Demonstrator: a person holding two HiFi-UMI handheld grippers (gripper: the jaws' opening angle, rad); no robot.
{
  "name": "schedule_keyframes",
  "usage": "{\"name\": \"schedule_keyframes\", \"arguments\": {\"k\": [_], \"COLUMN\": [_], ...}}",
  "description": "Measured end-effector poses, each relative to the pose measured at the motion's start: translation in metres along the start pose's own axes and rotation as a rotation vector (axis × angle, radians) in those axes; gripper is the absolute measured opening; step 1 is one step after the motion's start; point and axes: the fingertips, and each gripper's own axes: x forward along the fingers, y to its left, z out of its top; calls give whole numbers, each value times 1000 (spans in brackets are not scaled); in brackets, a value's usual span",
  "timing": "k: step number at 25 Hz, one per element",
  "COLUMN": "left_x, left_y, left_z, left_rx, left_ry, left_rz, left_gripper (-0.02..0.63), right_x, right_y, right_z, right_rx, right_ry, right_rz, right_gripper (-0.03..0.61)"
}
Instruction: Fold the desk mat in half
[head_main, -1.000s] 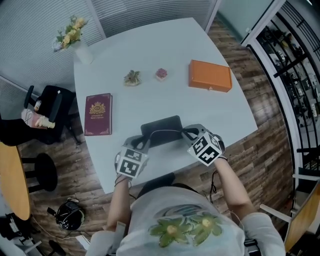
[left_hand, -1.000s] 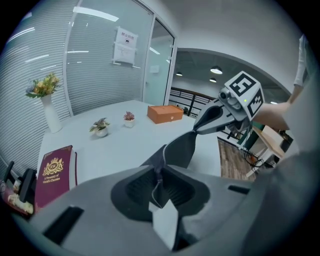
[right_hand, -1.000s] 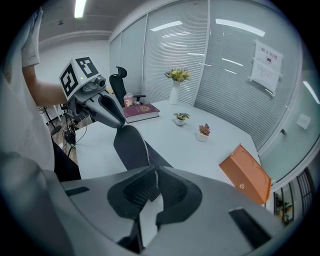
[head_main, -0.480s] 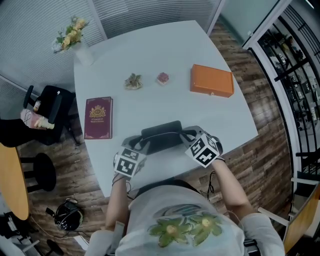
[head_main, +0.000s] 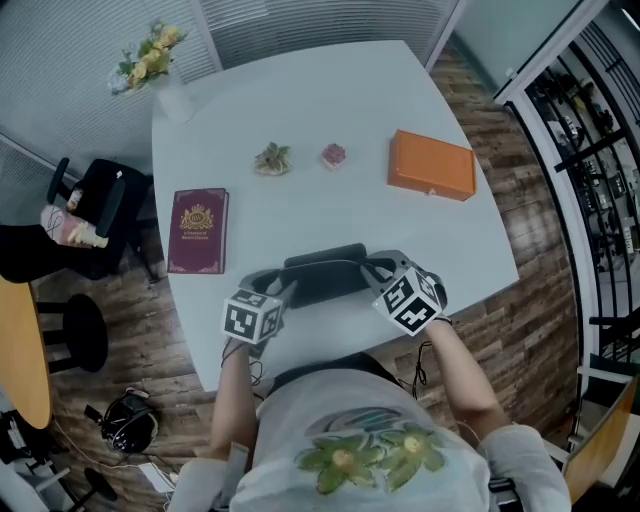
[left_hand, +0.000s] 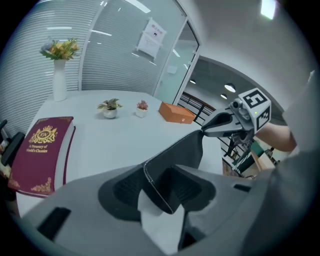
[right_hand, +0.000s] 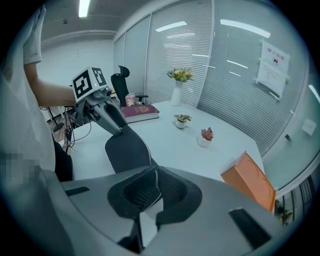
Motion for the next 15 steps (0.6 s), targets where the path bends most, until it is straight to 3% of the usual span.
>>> {"name": "schedule_keyframes", "arguments": {"k": [3, 6, 15], "left_x": [5, 6, 6], "left_y": [6, 15, 24], "left_z": [1, 6, 31], "left_rx": [-54, -68, -46], "left_ry": [-16, -25, -89], "left_rz": [3, 39, 69], "left_gripper": [150, 32, 15], "right_x": [2, 7, 17], "right_y": [-3, -5, -24], "right_z": [-2, -5, -1], "right_rx": [0, 5, 40], "right_ry": [7, 12, 5], "right_rz": [-5, -4, -70], "right_gripper": [34, 34, 35]}}
